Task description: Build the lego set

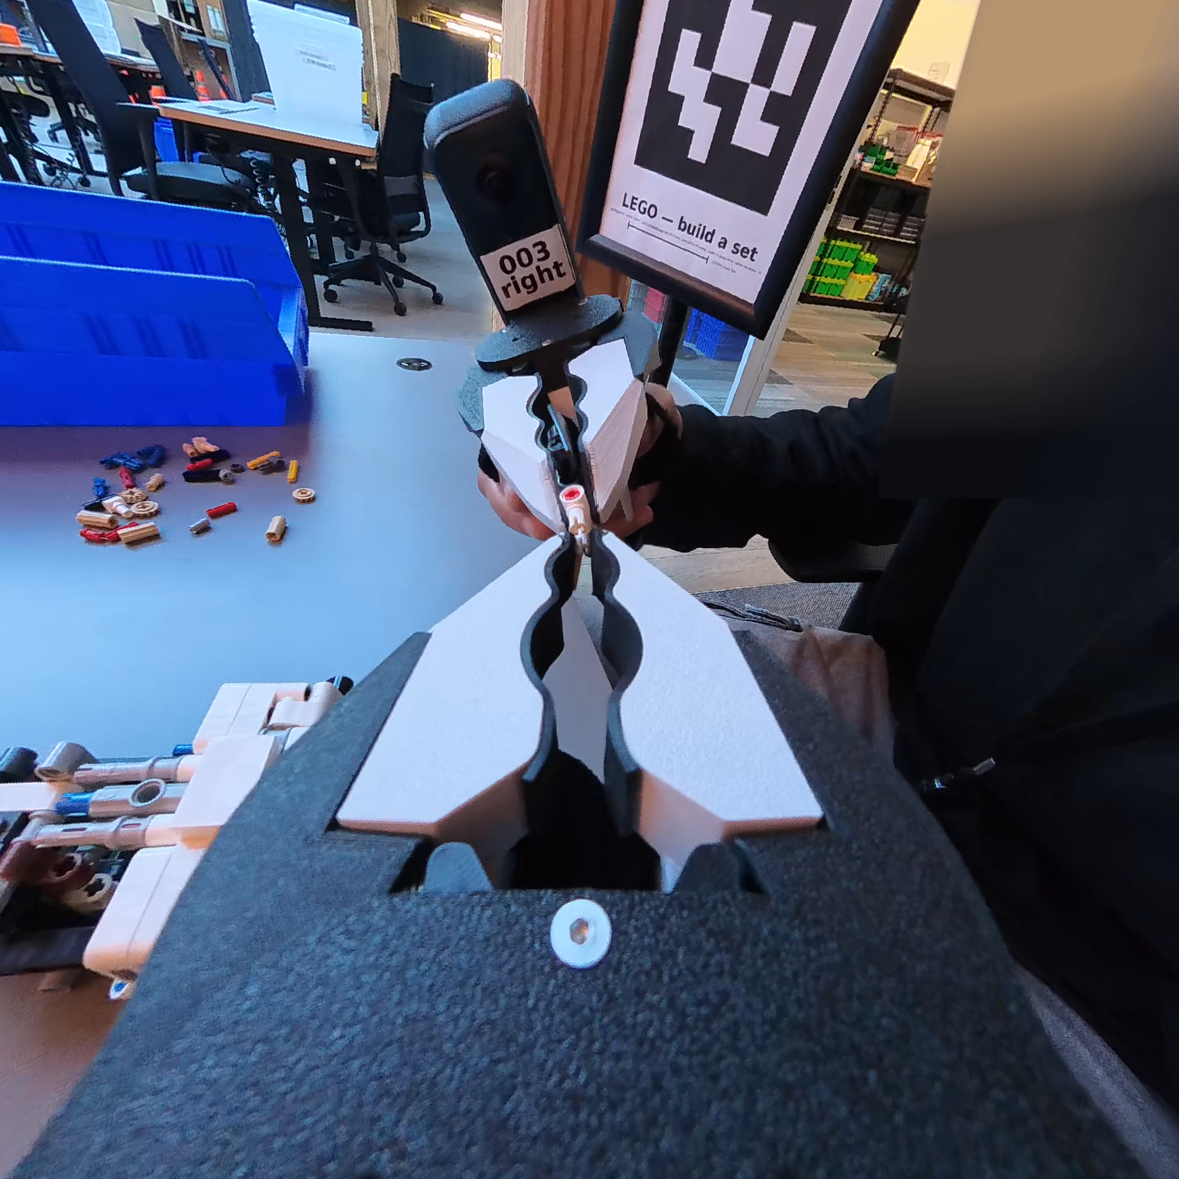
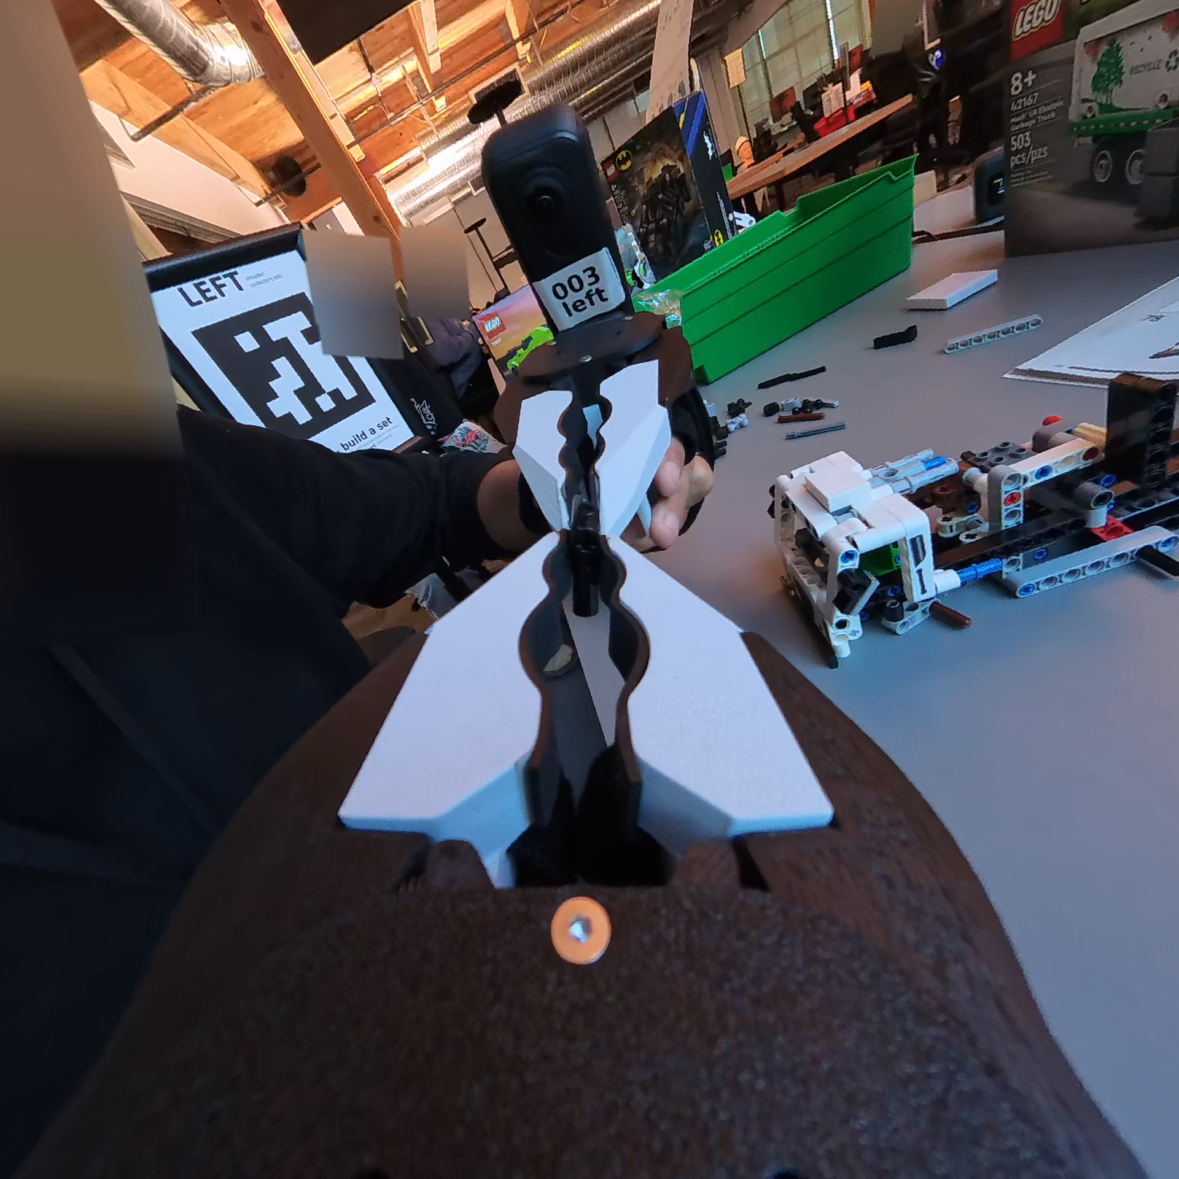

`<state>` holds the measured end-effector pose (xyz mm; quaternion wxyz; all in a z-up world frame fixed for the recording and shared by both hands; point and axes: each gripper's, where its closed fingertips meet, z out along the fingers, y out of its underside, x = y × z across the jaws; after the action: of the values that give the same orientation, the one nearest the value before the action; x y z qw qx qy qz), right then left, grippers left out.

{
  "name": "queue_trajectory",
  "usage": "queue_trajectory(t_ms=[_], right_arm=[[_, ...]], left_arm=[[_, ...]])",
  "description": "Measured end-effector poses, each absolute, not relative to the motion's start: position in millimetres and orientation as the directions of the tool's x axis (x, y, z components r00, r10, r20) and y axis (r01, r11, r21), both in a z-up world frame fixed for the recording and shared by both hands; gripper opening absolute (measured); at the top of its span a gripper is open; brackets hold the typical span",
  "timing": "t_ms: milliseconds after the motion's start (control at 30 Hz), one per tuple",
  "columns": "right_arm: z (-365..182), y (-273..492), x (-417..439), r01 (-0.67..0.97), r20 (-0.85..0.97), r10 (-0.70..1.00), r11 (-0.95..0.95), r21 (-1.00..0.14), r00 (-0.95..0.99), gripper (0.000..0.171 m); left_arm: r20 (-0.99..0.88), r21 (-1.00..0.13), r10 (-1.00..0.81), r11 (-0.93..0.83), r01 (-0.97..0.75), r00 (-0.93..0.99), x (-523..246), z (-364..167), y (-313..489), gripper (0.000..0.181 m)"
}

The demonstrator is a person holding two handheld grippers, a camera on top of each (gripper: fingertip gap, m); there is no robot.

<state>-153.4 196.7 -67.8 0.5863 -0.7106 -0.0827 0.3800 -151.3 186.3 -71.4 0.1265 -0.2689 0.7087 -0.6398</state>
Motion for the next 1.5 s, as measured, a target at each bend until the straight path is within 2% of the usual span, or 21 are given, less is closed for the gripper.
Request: queue_trajectory(t_ms=[100, 167, 300, 333, 567, 967, 1100, 1167, 1267, 1500], right_arm=[[-71, 197, -152, -0.284, -0.406, 0.556, -0.295, -0.912, 0.725, 0.006], [-73, 197, -151, -0.222, -0.344, 0.542, -0.278, -0.934, 0.767, 0.006], [-78, 194, -155, -0.135, -0.281, 0.544, -0.292, -0.947, 0.791, 0.007], [-77, 193, -158, -0.134, -0.282, 0.557, -0.291, -0.947, 0.781, 0.006], [-76, 194, -155, -0.191, -0.333, 0.552, -0.3, -0.935, 0.764, 0.006], [-71, 189, -164, -0.267, -0.419, 0.614, -0.328, -0.906, 0.669, 0.006], [-75, 189, -161, -0.239, -0.398, 0.599, -0.329, -0.914, 0.695, 0.006], [-78, 191, -159, -0.207, -0.369, 0.58, -0.328, -0.922, 0.726, 0.006], [-79, 189, -162, -0.189, -0.358, 0.584, -0.331, -0.924, 0.728, 0.006], [-79, 189, -164, -0.223, -0.394, 0.602, -0.341, -0.913, 0.694, 0.006]], left_arm=[[0.161, -0.974, -0.549, 0.047, -0.223, -0.82, -150, -74, 186, 0.005], [0.183, -0.97, -0.528, 0.039, -0.239, -0.829, -152, -74, 185, 0.014], [0.204, -0.973, -0.509, -0.008, -0.232, -0.836, -153, -67, 186, 0.005], [0.202, -0.973, -0.507, -0.009, -0.229, -0.838, -154, -66, 187, 0.0], [0.142, -0.982, -0.521, 0.034, -0.187, -0.842, -155, -65, 186, 0.009], [0.152, -0.978, -0.482, 0.054, -0.202, -0.863, -161, -70, 180, 0.004], [0.148, -0.976, -0.493, 0.067, -0.207, -0.857, -158, -74, 180, 0.005], [0.162, -0.974, -0.485, 0.058, -0.217, -0.859, -158, -73, 180, 0.013], [0.189, -0.973, -0.479, 0.028, -0.23, -0.857, -157, -72, 181, 0.005], [0.175, -0.975, -0.478, 0.038, -0.219, -0.861, -159, -71, 180, 0.004]])
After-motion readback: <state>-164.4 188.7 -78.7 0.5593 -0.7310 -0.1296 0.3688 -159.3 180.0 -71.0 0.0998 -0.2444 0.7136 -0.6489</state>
